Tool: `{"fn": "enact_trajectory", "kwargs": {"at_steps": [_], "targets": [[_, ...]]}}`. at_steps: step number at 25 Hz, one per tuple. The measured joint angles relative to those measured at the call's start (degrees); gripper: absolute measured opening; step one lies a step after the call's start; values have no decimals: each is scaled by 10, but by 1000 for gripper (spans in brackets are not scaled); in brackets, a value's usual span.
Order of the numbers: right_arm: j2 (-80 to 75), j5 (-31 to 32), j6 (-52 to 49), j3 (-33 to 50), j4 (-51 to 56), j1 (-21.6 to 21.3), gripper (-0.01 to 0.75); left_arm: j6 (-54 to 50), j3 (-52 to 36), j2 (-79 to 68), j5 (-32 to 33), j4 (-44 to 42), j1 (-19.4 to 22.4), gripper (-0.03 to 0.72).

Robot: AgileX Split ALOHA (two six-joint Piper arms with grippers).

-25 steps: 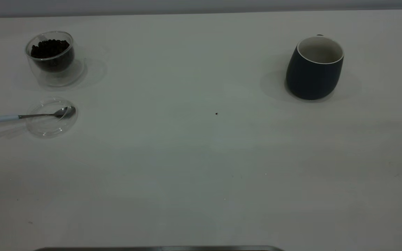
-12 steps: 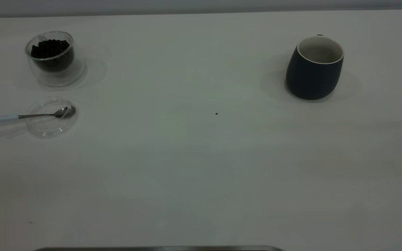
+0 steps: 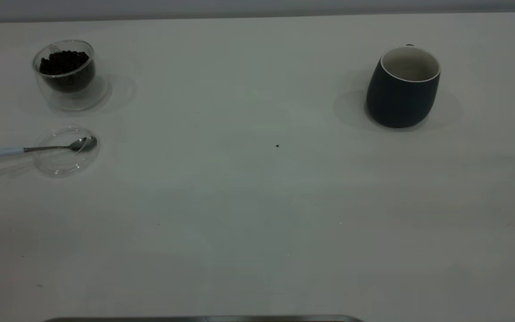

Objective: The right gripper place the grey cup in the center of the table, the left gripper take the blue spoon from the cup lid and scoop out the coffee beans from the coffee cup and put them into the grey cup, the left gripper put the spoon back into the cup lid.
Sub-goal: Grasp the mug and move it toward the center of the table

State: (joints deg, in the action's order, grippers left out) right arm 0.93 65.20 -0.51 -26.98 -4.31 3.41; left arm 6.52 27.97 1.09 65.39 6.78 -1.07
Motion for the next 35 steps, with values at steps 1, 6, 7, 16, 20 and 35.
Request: {"fn": "enact_trajectory", "kwargs": {"at_steps": [1,6,7,16,20,35], "targets": [[0,0,0,0,0,0,461,0,0,0,0,0,0,582],[0,0,0,0,-2,0,461,0,0,0,0,0,0,582],[0,0,0,0,-4,0,461,0,0,0,0,0,0,582],[-148,-37,28,-51,-44,0,461,2,0,0,0,0,0,582],[-313,-68,86,-106,-51,0,461,2,0,0,0,0,0,582],[-851,-209,360,-291,-34,0,461,1,0,0,0,0,0,582]]}}
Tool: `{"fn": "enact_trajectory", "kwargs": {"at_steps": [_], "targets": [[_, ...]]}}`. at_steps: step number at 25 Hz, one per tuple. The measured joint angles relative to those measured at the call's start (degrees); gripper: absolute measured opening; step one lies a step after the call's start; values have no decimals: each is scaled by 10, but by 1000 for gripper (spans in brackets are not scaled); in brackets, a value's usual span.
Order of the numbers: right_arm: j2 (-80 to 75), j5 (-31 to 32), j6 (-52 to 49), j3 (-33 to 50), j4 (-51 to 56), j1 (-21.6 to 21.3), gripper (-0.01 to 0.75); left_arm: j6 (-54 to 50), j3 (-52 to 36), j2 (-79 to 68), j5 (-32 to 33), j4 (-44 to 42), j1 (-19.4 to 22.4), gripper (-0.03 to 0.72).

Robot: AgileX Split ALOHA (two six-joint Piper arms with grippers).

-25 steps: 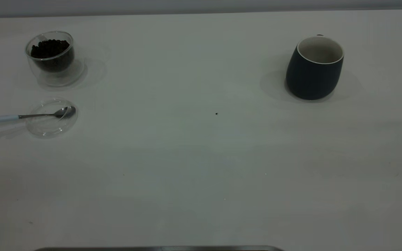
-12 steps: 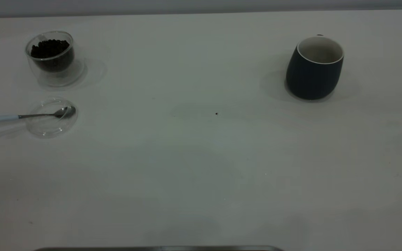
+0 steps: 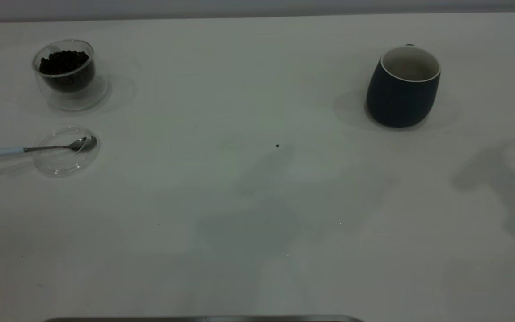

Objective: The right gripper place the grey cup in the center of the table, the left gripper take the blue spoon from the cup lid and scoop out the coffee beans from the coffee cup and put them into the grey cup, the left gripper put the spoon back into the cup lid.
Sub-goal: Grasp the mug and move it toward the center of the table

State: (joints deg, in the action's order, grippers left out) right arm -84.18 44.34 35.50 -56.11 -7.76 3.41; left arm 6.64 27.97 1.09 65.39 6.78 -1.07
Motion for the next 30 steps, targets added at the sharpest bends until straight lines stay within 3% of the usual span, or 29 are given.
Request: {"fn": "enact_trajectory", "kwargs": {"at_steps": [10,23,30], "targets": [[-207,-148,114,-34,-23,0,461,-1,0,0,1,0,0,582],[-433,-177,215,-204,-52,3,461,-1,0,0,1,0,0,582],[-484,-191,275,-239,-39,42,461,-1,0,0,1,0,0,582]]}}
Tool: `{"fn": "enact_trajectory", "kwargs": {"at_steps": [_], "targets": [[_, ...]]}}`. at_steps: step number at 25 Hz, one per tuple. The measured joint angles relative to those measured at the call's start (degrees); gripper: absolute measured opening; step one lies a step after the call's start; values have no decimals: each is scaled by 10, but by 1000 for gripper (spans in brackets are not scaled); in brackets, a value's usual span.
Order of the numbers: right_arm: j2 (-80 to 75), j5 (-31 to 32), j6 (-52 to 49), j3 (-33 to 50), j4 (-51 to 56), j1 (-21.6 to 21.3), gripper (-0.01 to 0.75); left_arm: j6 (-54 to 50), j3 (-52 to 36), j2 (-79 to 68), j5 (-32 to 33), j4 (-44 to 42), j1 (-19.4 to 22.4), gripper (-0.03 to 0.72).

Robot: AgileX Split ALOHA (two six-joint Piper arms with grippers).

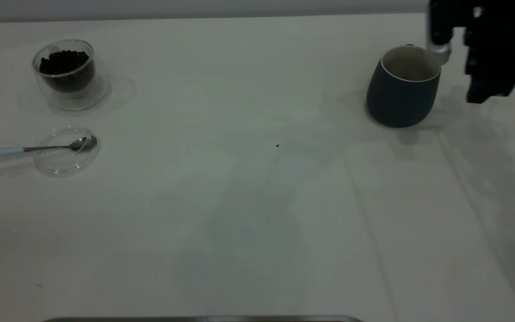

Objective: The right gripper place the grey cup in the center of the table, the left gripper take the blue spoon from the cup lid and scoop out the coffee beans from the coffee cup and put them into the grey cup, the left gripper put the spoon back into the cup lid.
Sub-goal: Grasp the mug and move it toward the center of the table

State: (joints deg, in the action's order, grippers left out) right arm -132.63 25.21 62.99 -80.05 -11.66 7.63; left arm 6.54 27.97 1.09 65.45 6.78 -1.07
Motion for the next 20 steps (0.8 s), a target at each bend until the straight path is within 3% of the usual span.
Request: {"fn": "enact_trajectory", "kwargs": {"at_steps": [20], "targets": [[-10,-33,17,-22,2,95,461,1,0,0,0,0,0,582]]}}
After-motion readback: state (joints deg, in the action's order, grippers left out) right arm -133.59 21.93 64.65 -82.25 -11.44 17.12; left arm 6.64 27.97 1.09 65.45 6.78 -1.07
